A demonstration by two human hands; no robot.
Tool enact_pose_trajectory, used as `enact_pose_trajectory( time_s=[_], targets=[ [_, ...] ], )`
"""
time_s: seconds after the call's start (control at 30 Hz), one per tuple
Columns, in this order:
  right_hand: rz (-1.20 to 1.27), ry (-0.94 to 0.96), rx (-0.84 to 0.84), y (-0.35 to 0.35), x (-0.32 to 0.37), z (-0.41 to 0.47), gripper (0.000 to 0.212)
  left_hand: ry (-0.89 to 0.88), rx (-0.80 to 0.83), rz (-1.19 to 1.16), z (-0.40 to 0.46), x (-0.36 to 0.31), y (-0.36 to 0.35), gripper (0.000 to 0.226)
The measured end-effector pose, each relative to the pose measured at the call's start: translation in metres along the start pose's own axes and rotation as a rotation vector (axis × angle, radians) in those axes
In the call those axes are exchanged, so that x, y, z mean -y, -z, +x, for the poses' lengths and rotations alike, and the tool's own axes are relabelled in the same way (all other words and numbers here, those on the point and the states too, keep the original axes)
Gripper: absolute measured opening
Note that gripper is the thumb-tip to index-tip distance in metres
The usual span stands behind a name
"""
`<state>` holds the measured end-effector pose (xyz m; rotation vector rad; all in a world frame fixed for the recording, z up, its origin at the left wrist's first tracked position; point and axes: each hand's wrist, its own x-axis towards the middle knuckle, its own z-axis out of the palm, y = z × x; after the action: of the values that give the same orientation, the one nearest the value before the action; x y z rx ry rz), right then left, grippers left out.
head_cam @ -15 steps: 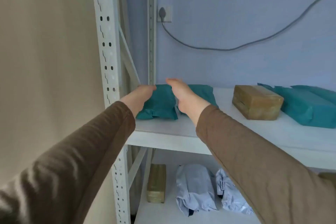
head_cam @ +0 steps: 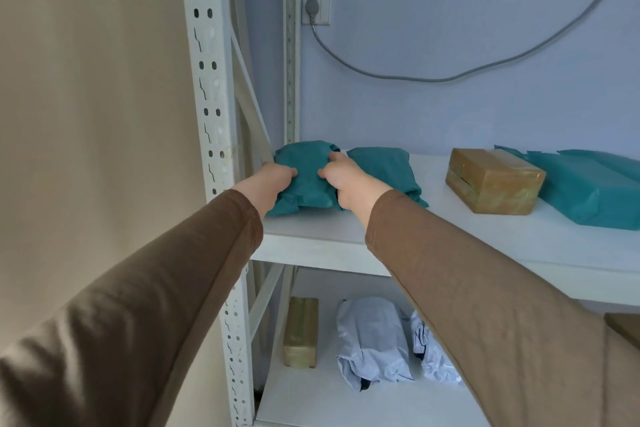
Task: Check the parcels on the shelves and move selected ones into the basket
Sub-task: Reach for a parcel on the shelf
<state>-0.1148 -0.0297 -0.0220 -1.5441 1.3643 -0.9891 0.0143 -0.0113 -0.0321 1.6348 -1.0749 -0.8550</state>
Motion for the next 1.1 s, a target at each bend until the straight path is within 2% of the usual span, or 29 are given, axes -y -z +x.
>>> enact_pose_trajectory(
  time_s=[0.27, 0.5, 0.67, 0.87, 1.0, 1.1],
  targets=[
    [0.295, 0.171, -0.015, 0.038, -0.017, -0.106, 0.067, -0.127, 0.016, -0.222, -0.13, -0.001, 0.013, 0.045],
    [0.426, 0.274, -0.03, 0.067, -0.056, -0.265, 0.059, -0.157, 0.068, -0.369, -0.284, 0.035, 0.02, 0.056],
    [0.37, 0.355, -0.066, 0.075, -0.1, -0.368, 0.052, -0.163, 0.122, -0.494, -0.372, 0.078, 0.02, 0.052],
    [0.289, 0.406, -0.075, 0.079, -0.163, -0.45, 0.054, -0.044, 0.243, -0.589, -0.426, 0.134, 0.022, 0.078],
    [0.226, 0.409, -0.062, 0.078, -0.191, -0.469, 0.057, 0.018, 0.425, -0.521, -0.437, 0.157, 0.015, 0.052],
    [0.204, 0.387, -0.04, 0.078, -0.201, -0.472, 0.053, -0.009, 0.43, -0.495, -0.437, 0.166, 0.006, 0.047]
  ],
)
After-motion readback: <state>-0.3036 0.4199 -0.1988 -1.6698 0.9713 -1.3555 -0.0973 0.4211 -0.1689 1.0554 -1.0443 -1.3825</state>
